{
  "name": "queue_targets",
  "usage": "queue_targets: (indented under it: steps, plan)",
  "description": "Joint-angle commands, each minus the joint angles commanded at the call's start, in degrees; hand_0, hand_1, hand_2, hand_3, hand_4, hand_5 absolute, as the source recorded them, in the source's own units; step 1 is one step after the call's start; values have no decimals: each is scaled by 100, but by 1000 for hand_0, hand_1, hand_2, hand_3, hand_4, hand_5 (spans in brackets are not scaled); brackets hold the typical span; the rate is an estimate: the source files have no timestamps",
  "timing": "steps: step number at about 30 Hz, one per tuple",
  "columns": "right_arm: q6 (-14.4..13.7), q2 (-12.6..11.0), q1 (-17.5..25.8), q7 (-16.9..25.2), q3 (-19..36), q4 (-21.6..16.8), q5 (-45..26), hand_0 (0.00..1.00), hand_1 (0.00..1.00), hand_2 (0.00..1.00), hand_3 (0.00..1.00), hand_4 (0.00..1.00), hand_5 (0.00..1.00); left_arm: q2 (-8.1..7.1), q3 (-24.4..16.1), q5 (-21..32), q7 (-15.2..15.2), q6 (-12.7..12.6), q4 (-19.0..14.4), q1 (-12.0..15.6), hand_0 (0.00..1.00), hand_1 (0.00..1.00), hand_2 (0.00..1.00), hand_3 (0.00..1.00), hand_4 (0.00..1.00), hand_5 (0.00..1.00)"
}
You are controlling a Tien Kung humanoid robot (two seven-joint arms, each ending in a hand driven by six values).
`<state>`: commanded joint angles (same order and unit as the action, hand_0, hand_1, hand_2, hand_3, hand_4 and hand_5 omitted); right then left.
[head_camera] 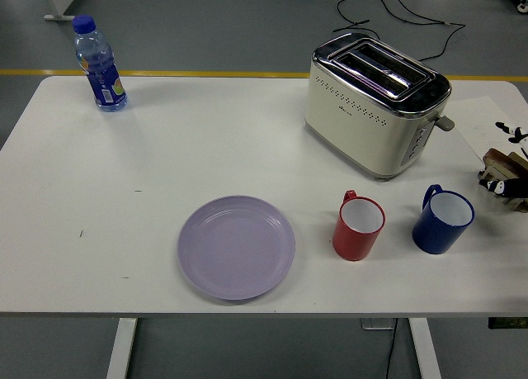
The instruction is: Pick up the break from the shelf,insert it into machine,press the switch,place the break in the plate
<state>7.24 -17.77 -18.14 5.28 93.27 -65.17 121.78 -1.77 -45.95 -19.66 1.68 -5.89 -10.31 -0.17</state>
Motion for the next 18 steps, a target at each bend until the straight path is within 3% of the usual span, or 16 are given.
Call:
queue_targets:
  steps: [3,4,9,10,15,16,18]
  plan:
    - [-22,-21,-60,-118,-28,34,27,989,894,959,959,878,105,1,-20,-26,4,-7,0,0,733,753,801,777,525,998]
    - [-23,-23,-68,-135,-30,38,35,911,832,897,907,853,112,1,-23,-30,5,-8,0,0,733,750,799,773,524,998]
    - [-116,-92,-131,-312,-96,81,119,911,832,897,907,853,112,3,-28,-37,4,-11,0,8,733,750,799,773,524,998]
    - [-125,-111,-144,-356,-115,87,134,816,775,803,869,836,110,4,-33,-53,8,-11,0,10,731,750,800,772,527,998]
    - [-97,-141,-185,-499,-154,105,249,816,775,803,869,836,110,3,-45,-74,12,-13,0,18,731,750,800,772,527,998]
    - [-79,-149,-197,-586,-168,112,281,751,723,746,818,818,104,1,-45,-79,12,-13,0,20,731,747,799,772,528,998]
    - [-60,-162,-214,-728,-191,123,309,751,723,746,818,818,104,-2,-39,-85,12,-12,0,20,731,747,799,772,528,998]
